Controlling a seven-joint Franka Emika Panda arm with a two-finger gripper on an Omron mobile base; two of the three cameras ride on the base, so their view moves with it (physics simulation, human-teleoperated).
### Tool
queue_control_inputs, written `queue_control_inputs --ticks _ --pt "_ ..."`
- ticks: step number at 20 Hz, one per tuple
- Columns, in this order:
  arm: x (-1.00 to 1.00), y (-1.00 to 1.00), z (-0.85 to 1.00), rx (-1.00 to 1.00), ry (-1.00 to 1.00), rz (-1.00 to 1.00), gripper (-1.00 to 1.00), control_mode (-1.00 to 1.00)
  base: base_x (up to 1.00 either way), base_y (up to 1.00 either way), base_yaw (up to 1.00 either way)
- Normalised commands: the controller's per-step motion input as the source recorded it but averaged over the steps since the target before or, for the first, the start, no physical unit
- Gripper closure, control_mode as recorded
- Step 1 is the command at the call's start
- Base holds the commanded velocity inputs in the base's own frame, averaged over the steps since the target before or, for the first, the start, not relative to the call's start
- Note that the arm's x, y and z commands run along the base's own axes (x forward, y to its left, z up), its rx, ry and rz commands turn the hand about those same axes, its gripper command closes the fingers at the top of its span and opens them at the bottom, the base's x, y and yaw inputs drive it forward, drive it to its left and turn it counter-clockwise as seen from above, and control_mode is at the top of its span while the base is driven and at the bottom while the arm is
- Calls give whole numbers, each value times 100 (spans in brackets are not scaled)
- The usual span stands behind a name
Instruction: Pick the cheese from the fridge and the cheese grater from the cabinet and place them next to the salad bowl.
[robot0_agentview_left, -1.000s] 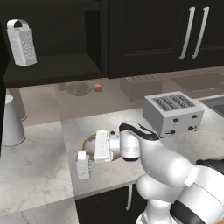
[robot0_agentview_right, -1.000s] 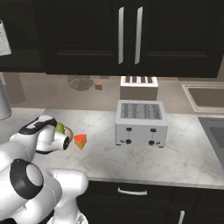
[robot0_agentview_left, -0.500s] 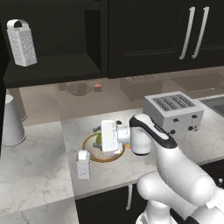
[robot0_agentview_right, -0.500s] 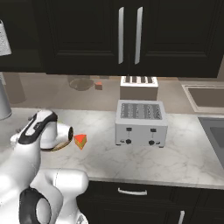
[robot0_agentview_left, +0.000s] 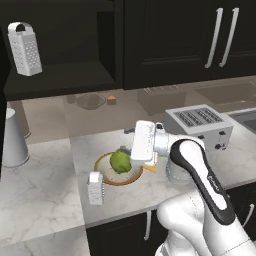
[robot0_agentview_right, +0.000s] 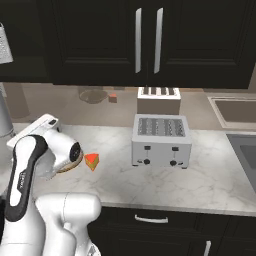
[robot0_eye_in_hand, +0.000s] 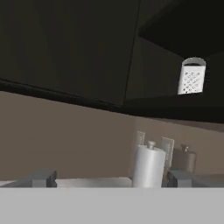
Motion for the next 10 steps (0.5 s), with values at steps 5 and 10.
queue_control_inputs --ticks 5,10 --pt "-100 -87 100 8 0 -34 -100 -100 0 0 0" --pt "-100 -86 96 4 4 -31 -100 -100 0 0 0"
